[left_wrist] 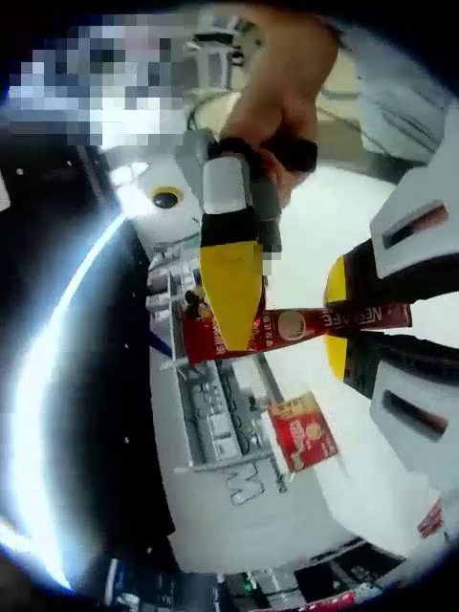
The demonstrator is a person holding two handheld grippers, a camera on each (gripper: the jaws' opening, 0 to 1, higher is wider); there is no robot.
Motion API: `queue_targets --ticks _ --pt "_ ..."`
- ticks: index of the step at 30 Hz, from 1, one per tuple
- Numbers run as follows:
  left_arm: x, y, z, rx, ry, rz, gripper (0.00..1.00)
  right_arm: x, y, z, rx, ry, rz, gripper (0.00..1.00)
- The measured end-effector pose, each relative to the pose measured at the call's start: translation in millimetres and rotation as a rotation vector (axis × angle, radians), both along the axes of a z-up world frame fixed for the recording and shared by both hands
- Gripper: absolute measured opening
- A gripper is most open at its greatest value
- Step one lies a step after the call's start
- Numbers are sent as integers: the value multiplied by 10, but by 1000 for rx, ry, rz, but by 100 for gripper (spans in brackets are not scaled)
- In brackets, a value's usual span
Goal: Tear open the coffee pouch, take out the coffee, and pour the coffee from the pouch into the cup
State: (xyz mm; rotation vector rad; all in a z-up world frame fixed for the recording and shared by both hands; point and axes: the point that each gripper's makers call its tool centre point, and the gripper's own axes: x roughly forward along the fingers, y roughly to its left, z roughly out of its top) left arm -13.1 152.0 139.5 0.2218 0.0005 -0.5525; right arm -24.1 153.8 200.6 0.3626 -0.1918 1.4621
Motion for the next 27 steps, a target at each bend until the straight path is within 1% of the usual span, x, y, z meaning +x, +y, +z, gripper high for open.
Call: queue_targets --ticks 1,2,3,4,5,6,7,9,10,11,12,13,14,17,18,19,20,21,22,23,24,25,27 --pt "-81 -60 10 -45 18 -80 11 -38 -33 11 10 -11 32 26" --pt "-144 -118 18 -78 32 -148 11 -160 -104 35 32 -22 129 27" --pt "-282 -223 24 -140 85 -270 11 -246 -162 29 38 -11 205 26" --pt "-328 -243 43 -176 101 -312 11 -325 -209 19 35 -6 266 26" --pt "-423 -293 102 -228 95 -404 11 -394 -238 -17 14 -12 316 26" --pt "-538 -343 89 -253 136 -507 11 -438 -249 -70 -23 -24 333 26" --pt "-580 -356 75 -267 161 -544 11 -465 -256 -116 -54 -42 343 25" --pt "-607 -374 -1 -239 188 -563 11 -513 -245 -178 -89 -46 354 25" --pt "-614 -391 -75 -207 210 -559 11 -533 -235 -194 -97 -39 360 25" --pt "-598 -394 -109 -195 219 -551 11 -554 -229 -219 -107 -29 376 23" --pt "-603 -409 -127 -189 222 -555 11 -572 -217 -244 -116 -20 389 23" --pt "-629 -422 -132 -184 224 -571 11 -579 -201 -284 -134 -9 397 21" --pt "-653 -439 -131 -189 228 -584 11 -579 -188 -327 -156 1 402 16" --pt "-685 -460 -123 -192 223 -597 11 -607 -187 -324 -148 19 415 15" --pt "-688 -463 -118 -197 224 -599 11 -599 -188 -312 -145 21 411 14" --pt "-659 -455 -96 -206 208 -586 11 -550 -183 -284 -135 34 386 12" --pt "-544 -416 -25 -212 127 -527 12 -470 -179 -233 -111 47 342 10" --pt "-469 -379 14 -195 66 -482 13 -408 -179 -202 -94 55 306 10" --pt "-428 -356 25 -187 47 -453 14 -308 -172 -190 -87 70 250 10" --pt "-362 -331 20 -181 55 -402 17 -219 -161 -205 -94 97 194 9" --pt "-290 -299 14 -171 60 -344 20 -103 -140 -220 -93 126 107 9" --pt "-238 -273 10 -155 54 -298 21 -38 -133 -227 -91 134 62 9" --pt "-93 -182 5 -85 19 -155 20 128 -114 -255 -88 133 -74 9"
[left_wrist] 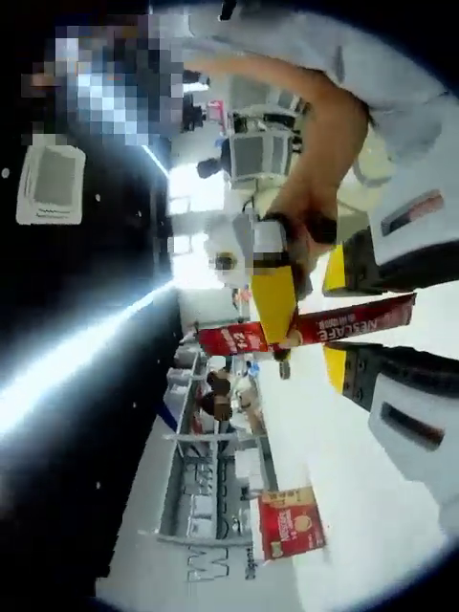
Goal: Tear open the coffee pouch, take out the coffee, and pour the coffee from the pouch into the cup
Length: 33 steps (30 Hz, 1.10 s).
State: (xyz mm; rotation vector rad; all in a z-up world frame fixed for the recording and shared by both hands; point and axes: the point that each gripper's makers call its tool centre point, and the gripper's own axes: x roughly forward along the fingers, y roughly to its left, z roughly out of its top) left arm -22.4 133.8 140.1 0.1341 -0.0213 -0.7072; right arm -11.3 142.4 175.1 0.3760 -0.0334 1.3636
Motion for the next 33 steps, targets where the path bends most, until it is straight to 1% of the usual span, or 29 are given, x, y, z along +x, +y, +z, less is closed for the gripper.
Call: queue_targets --ticks 1,2,3,4,5,6,7,8,9,10,11,12,13,14,15,16,17,19,20,21,22,23,25,27,29,30,33 --pt "48 31 -5 27 -7 64 20 42 6 0 7 -4 -41 9" --pt "80 49 1 57 -23 118 20 79 11 -1 11 -1 -60 9" --pt "101 66 6 74 -34 156 20 140 22 -5 17 5 -89 9" --pt "124 87 0 126 -53 230 19 141 31 -9 24 2 -122 9" --pt "126 80 3 157 -73 247 19 121 47 -10 28 0 -130 9" --pt "138 97 13 203 -103 297 19 119 51 -9 29 0 -132 9" --pt "134 97 20 231 -121 322 19 129 56 -5 32 -3 -153 9" --pt "129 96 34 251 -142 343 16 145 55 4 37 -4 -161 9" --pt "126 96 20 259 -141 343 12 157 51 22 46 -6 -160 10" --pt "121 108 35 263 -155 353 11 129 66 41 54 -12 -142 11" --pt "111 129 48 265 -166 352 10 74 81 78 65 -39 -104 14" --pt "95 122 45 269 -155 316 10 -12 77 134 89 -69 -35 19" --pt "82 102 37 263 -146 290 10 -21 68 148 98 -70 -23 26" --pt "20 79 24 209 -94 228 10 -50 25 208 132 -79 37 34" --pt "-37 51 51 157 -78 155 10 -142 -15 221 139 -85 108 36" --pt "-94 23 79 105 -61 82 10 -234 -56 235 145 -90 180 36" --pt "-157 13 90 26 -1 11 10 -289 -83 240 147 -98 213 35" --pt "-367 -79 138 -88 59 -214 10 -435 -153 230 138 -133 304 33" --pt "-462 -73 132 -144 121 -304 10 -500 -172 205 120 -147 339 32" --pt "-488 -64 126 -157 136 -332 10 -563 -179 177 103 -163 367 30" --pt "-549 -70 81 -161 172 -391 10 -656 -170 124 71 -169 406 28" --pt "-583 -77 41 -147 186 -412 10 -699 -164 98 56 -172 425 25" --pt "-617 -88 3 -144 206 -442 10 -787 -117 31 25 -172 458 23" --pt "-668 -111 -22 -148 233 -480 10 -833 -75 -61 -19 -164 477 16" --pt "-685 -132 -51 -136 237 -485 10 -845 -51 -83 -20 -151 482 14" --pt "-681 -133 -71 -128 244 -484 9 -856 -48 -100 -28 -134 485 11" --pt "-681 -114 -85 -131 255 -489 9 -844 -51 -103 -28 -123 489 11"
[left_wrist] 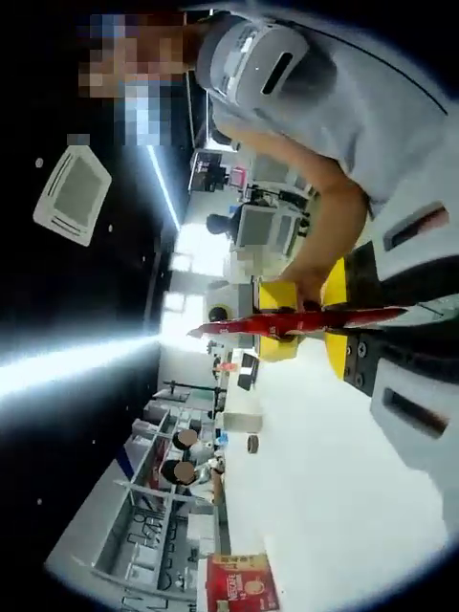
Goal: Tear open the coffee pouch, take out the coffee, and pour the coffee from the pouch into the cup
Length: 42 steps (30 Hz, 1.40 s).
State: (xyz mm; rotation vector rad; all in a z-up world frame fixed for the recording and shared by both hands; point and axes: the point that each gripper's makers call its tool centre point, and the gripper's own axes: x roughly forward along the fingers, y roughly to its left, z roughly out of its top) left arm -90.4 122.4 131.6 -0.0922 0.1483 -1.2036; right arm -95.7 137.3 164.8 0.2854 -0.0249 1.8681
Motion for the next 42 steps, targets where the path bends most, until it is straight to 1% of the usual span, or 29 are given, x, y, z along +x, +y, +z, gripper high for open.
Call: queue_targets --ticks 3,5,7,8,9,10,11,13,15,18,19,20,21,22,23,24,26,29,30,32,33,36,38,39,40,41,42 --pt "-37 -9 -40 16 11 -18 9 35 -2 66 33 -21 -35 17" --pt "-47 -21 -62 22 14 -14 9 36 -27 86 22 -1 -17 9" --pt "-23 -11 -44 11 4 -9 10 60 -22 99 28 7 -33 8" --pt "22 -4 -8 -3 -32 14 10 75 -26 116 35 20 -38 8" --pt "97 10 47 -18 -115 58 11 147 -38 166 59 44 -66 7" --pt "123 26 69 -14 -162 80 13 176 -37 155 52 43 -80 7" --pt "139 31 112 -35 -168 97 16 211 -31 132 37 45 -95 7" --pt "134 22 196 -88 -141 93 23 232 -6 113 29 53 -105 7" --pt "138 21 216 -90 -151 98 21 219 30 107 30 52 -108 7" --pt "158 -2 141 -70 -146 93 20 172 78 118 28 40 -96 7" --pt "156 -6 128 -65 -147 90 17 151 95 127 29 35 -92 7" --pt "135 -39 45 -18 -177 74 14 146 107 131 27 30 -95 7" --pt "133 -47 29 -11 -180 78 13 148 112 128 24 26 -98 7" --pt "134 -47 24 -12 -172 81 12 143 124 104 7 14 -100 8" --pt "117 -41 19 -20 -142 75 11 122 118 104 8 0 -99 9" --pt "100 -36 27 -24 -141 67 11 102 103 120 19 -4 -91 10" --pt "73 -45 8 -15 -137 56 11 79 49 189 49 10 -77 11" --pt "58 -43 -22 -5 -122 51 10 111 -18 283 76 12 -86 11" --pt "70 -37 -27 -7 -113 48 10 116 -45 334 97 18 -86 11" --pt "68 -48 -29 -7 -111 44 10 127 -63 375 110 28 -91 10" --pt "63 -58 -34 -5 -108 43 11 129 -61 379 111 28 -96 6" --pt "97 -54 -37 -5 -116 52 11 147 -59 368 112 39 -109 5" --pt "146 -31 -13 -7 -135 88 15 176 -61 360 115 46 -123 4" --pt "148 -21 35 -25 -143 98 21 187 -60 345 106 46 -125 3" --pt "152 -10 123 -66 -152 98 26 195 -57 320 92 42 -128 3" --pt "138 5 187 -92 -158 95 25 202 -50 306 86 38 -133 3" --pt "129 31 229 -103 -165 92 22 202 -47 297 81 35 -133 3"
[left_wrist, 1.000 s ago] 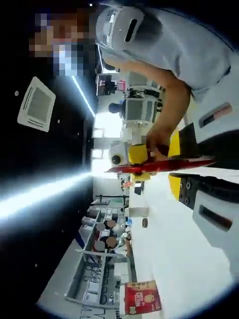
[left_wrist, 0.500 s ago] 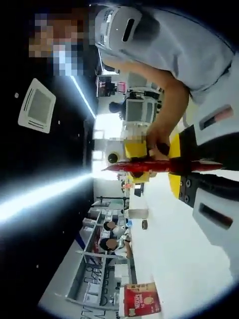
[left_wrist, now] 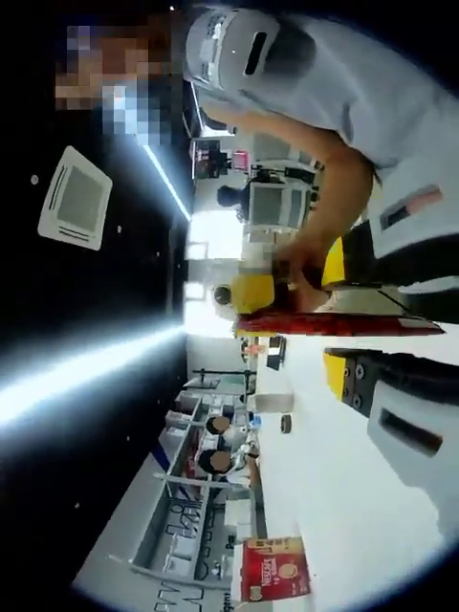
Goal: Tear open the coffee pouch, take out the coffee, and pour the coffee from the pouch into the cup
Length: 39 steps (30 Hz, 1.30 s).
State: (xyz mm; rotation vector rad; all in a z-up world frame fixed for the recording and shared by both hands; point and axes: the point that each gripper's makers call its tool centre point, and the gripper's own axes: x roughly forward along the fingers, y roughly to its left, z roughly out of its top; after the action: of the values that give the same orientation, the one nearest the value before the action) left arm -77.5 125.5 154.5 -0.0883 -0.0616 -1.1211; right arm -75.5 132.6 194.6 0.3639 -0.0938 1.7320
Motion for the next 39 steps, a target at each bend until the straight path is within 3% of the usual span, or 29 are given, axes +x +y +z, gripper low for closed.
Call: queue_targets --ticks 5,7,9,14,21,23,25,27,29,39 --pt "-19 -7 8 -4 -18 -25 21 -78 28 23 4 -6 26 3" --pt "-8 -5 -19 3 -11 -25 15 -102 40 14 3 -11 34 3" --pt "-46 -10 -44 -4 35 -50 10 -96 44 7 1 -17 34 3" --pt "-27 -19 -60 17 29 -32 10 -88 23 3 -14 -69 9 6" --pt "-37 -37 -67 13 40 -44 10 -108 16 -5 -20 -66 15 3" --pt "-91 -47 -84 15 41 -83 13 -112 15 -16 -28 -55 20 3" --pt "-92 9 2 -35 23 -81 18 -118 11 -38 -40 -49 26 2" --pt "-114 94 89 -91 47 -90 15 -112 7 -58 -51 -46 29 2" --pt "-121 169 148 -102 11 -70 11 -138 4 -79 -55 -42 39 2" --pt "-139 201 162 -95 5 -57 8 -208 67 -217 -102 -53 72 2"
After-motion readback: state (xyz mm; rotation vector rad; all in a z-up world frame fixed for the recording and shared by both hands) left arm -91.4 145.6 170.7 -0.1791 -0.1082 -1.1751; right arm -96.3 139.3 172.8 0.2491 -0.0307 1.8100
